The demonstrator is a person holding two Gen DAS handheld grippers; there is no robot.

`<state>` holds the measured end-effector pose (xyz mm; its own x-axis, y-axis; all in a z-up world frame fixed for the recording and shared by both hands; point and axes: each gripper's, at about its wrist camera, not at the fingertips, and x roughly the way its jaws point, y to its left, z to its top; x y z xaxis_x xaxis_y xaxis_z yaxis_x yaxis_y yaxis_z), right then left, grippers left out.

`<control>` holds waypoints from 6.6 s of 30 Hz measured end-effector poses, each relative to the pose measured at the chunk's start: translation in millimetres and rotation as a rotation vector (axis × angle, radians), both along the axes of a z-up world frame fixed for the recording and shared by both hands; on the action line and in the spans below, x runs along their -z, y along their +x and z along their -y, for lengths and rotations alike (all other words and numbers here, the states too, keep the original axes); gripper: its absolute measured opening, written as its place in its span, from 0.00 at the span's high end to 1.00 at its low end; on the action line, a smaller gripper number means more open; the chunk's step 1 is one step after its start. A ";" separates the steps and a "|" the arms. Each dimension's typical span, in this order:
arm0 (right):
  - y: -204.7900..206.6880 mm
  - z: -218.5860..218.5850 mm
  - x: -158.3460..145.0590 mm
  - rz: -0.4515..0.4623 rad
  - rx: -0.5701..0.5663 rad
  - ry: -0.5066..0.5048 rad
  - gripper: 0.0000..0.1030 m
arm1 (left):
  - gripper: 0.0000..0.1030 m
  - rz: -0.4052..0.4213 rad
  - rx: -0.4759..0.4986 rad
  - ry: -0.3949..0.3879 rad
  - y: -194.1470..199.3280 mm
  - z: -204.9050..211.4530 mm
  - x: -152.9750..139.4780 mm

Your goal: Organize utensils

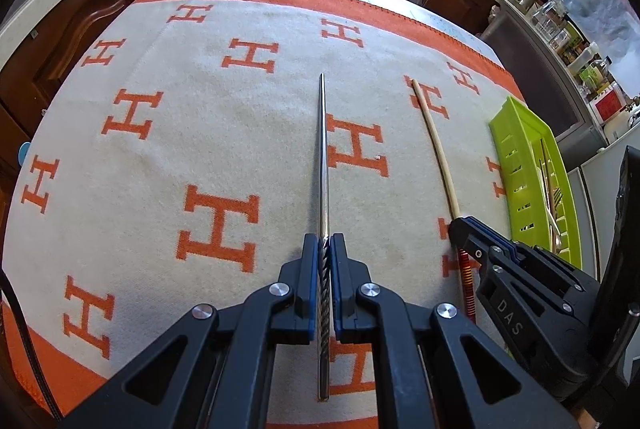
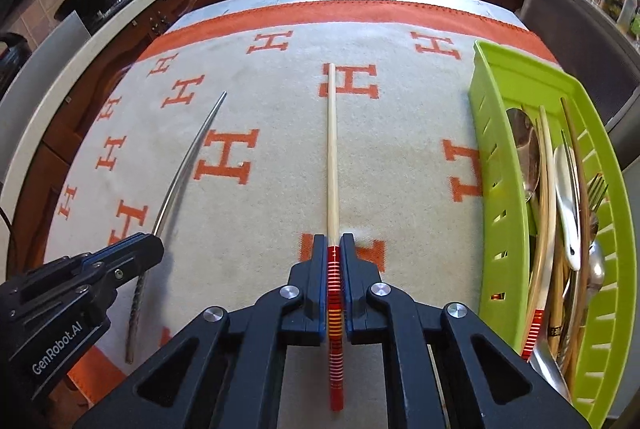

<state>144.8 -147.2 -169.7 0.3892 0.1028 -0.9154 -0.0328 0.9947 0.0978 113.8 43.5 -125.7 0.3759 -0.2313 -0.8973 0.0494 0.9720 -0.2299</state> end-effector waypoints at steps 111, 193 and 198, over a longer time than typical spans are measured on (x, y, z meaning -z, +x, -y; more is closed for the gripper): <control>-120.8 161.0 -96.9 0.171 0.334 0.153 0.83 | 0.80 0.139 0.187 0.024 -62.2 147.7 -69.4; -176.6 -9.3 -214.7 0.307 0.081 0.010 0.26 | 0.01 0.307 -0.087 0.233 -122.1 -19.4 -149.9; -177.2 -10.8 -213.8 0.306 0.082 0.008 0.26 | 0.01 0.307 -0.086 0.234 -121.9 -19.3 -149.7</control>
